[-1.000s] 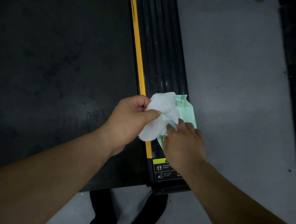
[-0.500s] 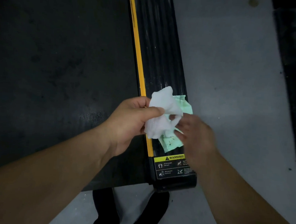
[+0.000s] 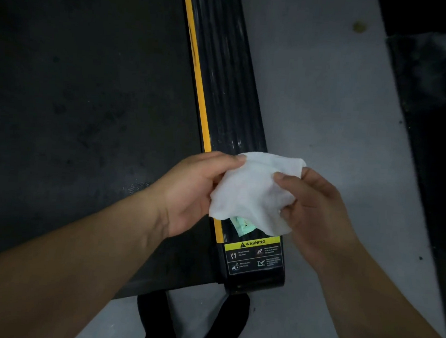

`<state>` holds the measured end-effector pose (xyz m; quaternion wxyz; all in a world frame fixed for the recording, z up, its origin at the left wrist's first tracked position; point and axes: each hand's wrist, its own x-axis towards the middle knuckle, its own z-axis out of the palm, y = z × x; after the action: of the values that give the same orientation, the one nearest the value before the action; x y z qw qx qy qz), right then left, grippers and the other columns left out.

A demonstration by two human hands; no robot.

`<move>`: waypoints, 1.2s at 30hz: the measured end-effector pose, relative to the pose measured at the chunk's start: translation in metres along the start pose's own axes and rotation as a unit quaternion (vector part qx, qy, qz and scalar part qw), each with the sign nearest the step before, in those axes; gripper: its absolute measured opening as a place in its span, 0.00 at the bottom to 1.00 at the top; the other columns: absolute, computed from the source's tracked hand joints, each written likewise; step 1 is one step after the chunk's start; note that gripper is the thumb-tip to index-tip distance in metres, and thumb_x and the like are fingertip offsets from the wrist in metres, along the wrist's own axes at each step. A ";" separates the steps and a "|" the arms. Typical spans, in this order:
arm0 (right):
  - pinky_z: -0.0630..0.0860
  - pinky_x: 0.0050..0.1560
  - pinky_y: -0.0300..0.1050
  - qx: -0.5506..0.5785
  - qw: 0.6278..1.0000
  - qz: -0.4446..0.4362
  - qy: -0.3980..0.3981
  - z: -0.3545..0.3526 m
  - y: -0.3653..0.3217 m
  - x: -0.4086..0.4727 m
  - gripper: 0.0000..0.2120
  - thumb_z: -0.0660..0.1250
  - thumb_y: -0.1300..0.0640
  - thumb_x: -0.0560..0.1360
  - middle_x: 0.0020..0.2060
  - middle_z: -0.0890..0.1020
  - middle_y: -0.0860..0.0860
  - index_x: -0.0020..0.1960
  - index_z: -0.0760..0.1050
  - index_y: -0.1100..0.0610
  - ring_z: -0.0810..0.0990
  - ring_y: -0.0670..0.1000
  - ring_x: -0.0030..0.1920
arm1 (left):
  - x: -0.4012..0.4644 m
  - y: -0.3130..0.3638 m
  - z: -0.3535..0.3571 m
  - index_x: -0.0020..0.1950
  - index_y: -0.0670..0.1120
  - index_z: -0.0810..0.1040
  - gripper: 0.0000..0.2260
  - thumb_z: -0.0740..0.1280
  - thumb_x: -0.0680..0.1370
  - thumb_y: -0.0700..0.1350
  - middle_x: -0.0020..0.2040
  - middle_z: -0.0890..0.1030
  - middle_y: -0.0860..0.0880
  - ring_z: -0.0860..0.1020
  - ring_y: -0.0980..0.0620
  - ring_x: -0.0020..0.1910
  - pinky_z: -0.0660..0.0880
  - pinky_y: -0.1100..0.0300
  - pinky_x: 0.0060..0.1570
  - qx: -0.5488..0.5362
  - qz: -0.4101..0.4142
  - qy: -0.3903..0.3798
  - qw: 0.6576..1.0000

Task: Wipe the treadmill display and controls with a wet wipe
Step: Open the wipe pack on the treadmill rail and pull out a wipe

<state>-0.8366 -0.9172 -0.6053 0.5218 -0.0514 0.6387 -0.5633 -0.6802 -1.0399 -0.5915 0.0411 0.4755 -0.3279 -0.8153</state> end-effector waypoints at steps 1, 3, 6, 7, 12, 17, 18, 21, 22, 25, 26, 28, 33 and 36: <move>0.80 0.50 0.52 -0.010 1.000 -0.018 0.010 0.000 -0.003 -0.003 0.07 0.69 0.65 0.77 0.52 0.86 0.61 0.54 0.83 0.61 0.85 0.58 0.52 | 0.000 0.002 0.002 0.57 0.40 0.81 0.12 0.71 0.78 0.46 0.50 0.83 0.42 0.80 0.43 0.50 0.78 0.46 0.51 -0.009 0.007 0.019 1.000; 0.81 0.44 0.45 -0.029 0.999 -0.042 0.008 -0.001 -0.011 -0.009 0.07 0.67 0.66 0.78 0.46 0.87 0.57 0.50 0.84 0.60 0.86 0.54 0.47 | -0.002 0.004 0.007 0.56 0.43 0.81 0.09 0.71 0.79 0.46 0.47 0.83 0.44 0.79 0.45 0.47 0.78 0.53 0.43 -0.025 0.014 0.044 0.999; 0.83 0.43 0.45 -0.032 0.998 -0.046 -0.024 -0.001 -0.024 -0.018 0.08 0.66 0.66 0.79 0.47 0.88 0.57 0.52 0.83 0.60 0.88 0.55 0.47 | -0.007 0.008 0.015 0.66 0.44 0.76 0.19 0.72 0.79 0.51 0.51 0.82 0.41 0.78 0.42 0.51 0.77 0.48 0.53 -0.052 -0.032 0.024 0.998; 0.83 0.45 0.47 -0.047 0.997 -0.051 -0.028 -0.001 -0.028 -0.021 0.08 0.67 0.66 0.79 0.48 0.88 0.57 0.54 0.83 0.60 0.87 0.57 0.49 | -0.009 0.009 0.018 0.68 0.44 0.74 0.21 0.72 0.78 0.50 0.53 0.82 0.40 0.78 0.41 0.53 0.77 0.45 0.56 -0.065 -0.054 0.015 0.996; 0.83 0.40 0.45 -0.065 0.993 -0.064 0.076 0.003 -0.047 -0.030 0.16 0.72 0.64 0.77 0.44 0.87 0.56 0.63 0.76 0.56 0.88 0.53 0.44 | -0.019 0.019 0.025 0.69 0.51 0.75 0.24 0.73 0.76 0.37 0.55 0.87 0.44 0.86 0.45 0.49 0.83 0.53 0.43 -0.106 -0.030 0.070 0.991; 0.80 0.41 0.36 -0.135 0.978 -0.110 0.115 -0.002 -0.054 -0.037 0.21 0.70 0.61 0.79 0.31 0.82 0.46 0.67 0.72 0.45 0.83 0.41 0.36 | -0.027 0.027 0.034 0.64 0.55 0.82 0.22 0.73 0.75 0.33 0.50 0.83 0.40 0.84 0.38 0.55 0.80 0.44 0.59 -0.015 0.093 0.072 0.993; 0.77 0.38 0.34 -0.149 0.974 -0.124 0.117 -0.002 -0.056 -0.038 0.18 0.69 0.62 0.79 0.29 0.81 0.44 0.65 0.74 0.46 0.81 0.40 0.34 | -0.029 0.029 0.035 0.62 0.53 0.83 0.21 0.72 0.75 0.32 0.47 0.81 0.42 0.84 0.40 0.53 0.80 0.44 0.58 -0.005 0.102 0.068 0.992; 0.75 0.37 0.33 -0.169 0.967 -0.147 0.122 -0.003 -0.061 -0.042 0.11 0.66 0.63 0.80 0.33 0.82 0.41 0.55 0.81 0.48 0.80 0.39 0.35 | -0.032 0.033 0.035 0.58 0.48 0.86 0.18 0.70 0.75 0.29 0.42 0.81 0.48 0.83 0.46 0.51 0.81 0.47 0.57 0.003 0.101 0.052 0.993; 0.75 0.37 0.32 -0.175 0.966 -0.148 0.119 -0.002 -0.062 -0.043 0.11 0.66 0.63 0.80 0.36 0.84 0.42 0.52 0.82 0.49 0.80 0.39 0.37 | -0.033 0.033 0.034 0.58 0.47 0.86 0.18 0.70 0.74 0.29 0.44 0.83 0.48 0.83 0.46 0.52 0.82 0.48 0.57 0.014 0.102 0.047 0.994; 0.74 0.34 0.28 -0.184 0.967 -0.146 0.098 0.000 -0.065 -0.047 0.12 0.67 0.65 0.79 0.36 0.85 0.40 0.49 0.82 0.48 0.82 0.37 0.37 | -0.037 0.032 0.035 0.56 0.48 0.87 0.18 0.72 0.73 0.29 0.53 0.86 0.46 0.83 0.47 0.55 0.82 0.55 0.54 0.103 0.122 0.052 0.986; 0.74 0.34 0.28 -0.185 0.967 -0.147 0.090 0.000 -0.066 -0.048 0.12 0.67 0.66 0.79 0.36 0.85 0.38 0.50 0.82 0.49 0.83 0.36 0.37 | -0.039 0.031 0.035 0.56 0.48 0.87 0.17 0.72 0.73 0.30 0.53 0.86 0.46 0.83 0.48 0.55 0.81 0.59 0.52 0.127 0.131 0.061 0.981; 0.74 0.34 0.27 -0.194 0.966 -0.151 0.075 0.000 -0.069 -0.049 0.12 0.68 0.67 0.78 0.36 0.85 0.36 0.51 0.82 0.51 0.83 0.36 0.37 | -0.040 0.033 0.035 0.58 0.47 0.86 0.16 0.73 0.74 0.32 0.52 0.85 0.47 0.83 0.50 0.54 0.81 0.61 0.49 0.109 0.140 0.074 0.981; 0.76 0.38 0.28 -0.220 0.959 -0.171 0.053 0.002 -0.070 -0.053 0.12 0.68 0.67 0.78 0.36 0.85 0.41 0.50 0.82 0.51 0.83 0.38 0.38 | -0.035 0.034 0.033 0.62 0.47 0.79 0.13 0.72 0.78 0.44 0.49 0.85 0.43 0.84 0.47 0.41 0.83 0.52 0.40 -0.073 -0.064 0.057 0.994; 0.77 0.39 0.31 -0.221 0.960 -0.170 0.031 0.003 -0.070 -0.053 0.13 0.67 0.68 0.78 0.37 0.86 0.44 0.51 0.82 0.51 0.84 0.40 0.40 | -0.034 0.028 0.028 0.65 0.45 0.77 0.15 0.70 0.79 0.44 0.58 0.84 0.40 0.83 0.45 0.44 0.82 0.54 0.37 -0.099 -0.157 0.030 0.982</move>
<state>-0.8468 -0.9099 -0.5177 0.3735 -0.2556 0.7452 -0.4897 -0.6914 -1.0351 -0.5409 -0.0307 0.5389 -0.1660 -0.8253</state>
